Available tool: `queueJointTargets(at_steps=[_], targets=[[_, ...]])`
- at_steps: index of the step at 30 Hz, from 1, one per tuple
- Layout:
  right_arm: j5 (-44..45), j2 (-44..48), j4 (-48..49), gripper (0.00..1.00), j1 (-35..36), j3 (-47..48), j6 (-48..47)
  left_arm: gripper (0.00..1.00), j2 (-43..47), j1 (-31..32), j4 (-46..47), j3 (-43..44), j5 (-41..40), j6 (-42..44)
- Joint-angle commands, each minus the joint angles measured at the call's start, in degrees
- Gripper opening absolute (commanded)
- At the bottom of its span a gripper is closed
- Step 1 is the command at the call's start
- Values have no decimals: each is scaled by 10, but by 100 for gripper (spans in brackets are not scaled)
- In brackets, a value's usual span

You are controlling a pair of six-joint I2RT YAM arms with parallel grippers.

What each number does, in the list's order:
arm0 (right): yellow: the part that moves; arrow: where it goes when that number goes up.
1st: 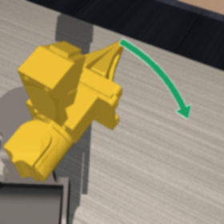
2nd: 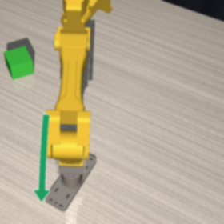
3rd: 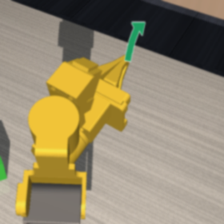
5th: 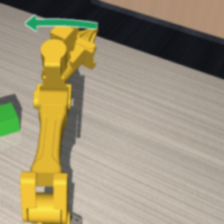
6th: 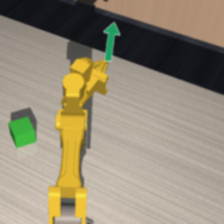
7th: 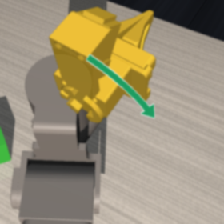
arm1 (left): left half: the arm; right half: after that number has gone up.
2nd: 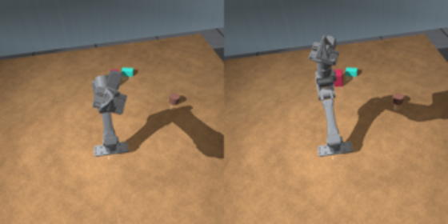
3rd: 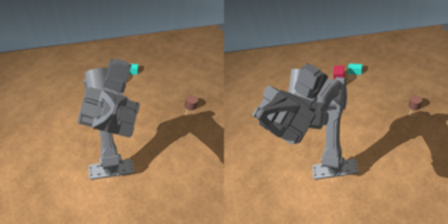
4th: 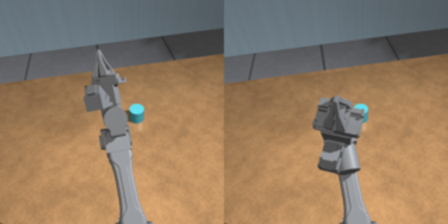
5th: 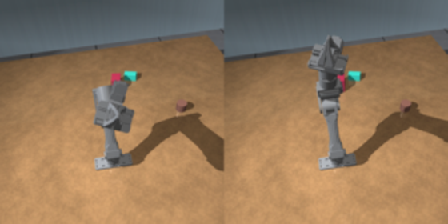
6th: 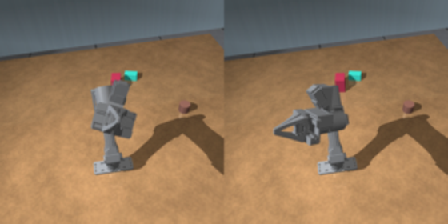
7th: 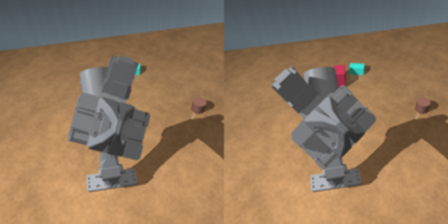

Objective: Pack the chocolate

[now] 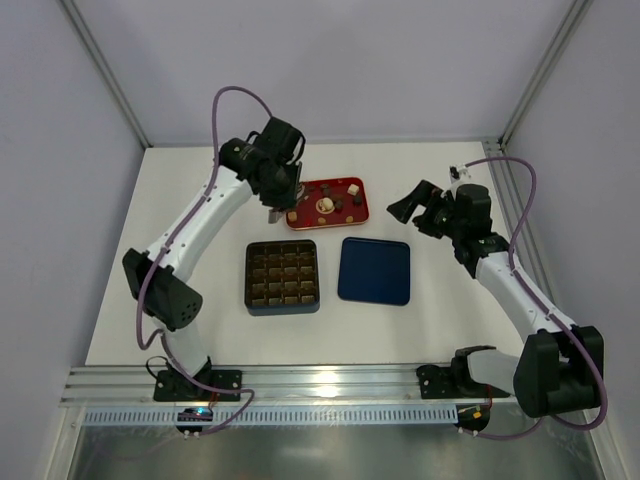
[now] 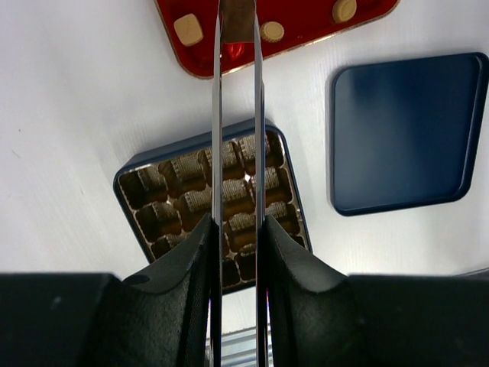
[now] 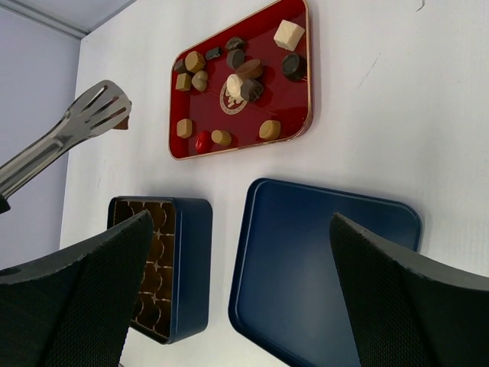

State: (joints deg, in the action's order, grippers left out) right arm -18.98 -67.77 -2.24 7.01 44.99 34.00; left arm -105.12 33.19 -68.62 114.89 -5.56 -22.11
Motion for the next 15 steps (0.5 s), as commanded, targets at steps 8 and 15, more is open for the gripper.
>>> queueJointTargets(at_steps=[8, 15], targets=[[5, -17, 15, 96, 42, 30, -4, 18, 182, -2, 2, -165, -21, -41], [22, -35, 16, 96, 81, 42, -4, 19, 277, -2, -1, -273, -33, -66]])
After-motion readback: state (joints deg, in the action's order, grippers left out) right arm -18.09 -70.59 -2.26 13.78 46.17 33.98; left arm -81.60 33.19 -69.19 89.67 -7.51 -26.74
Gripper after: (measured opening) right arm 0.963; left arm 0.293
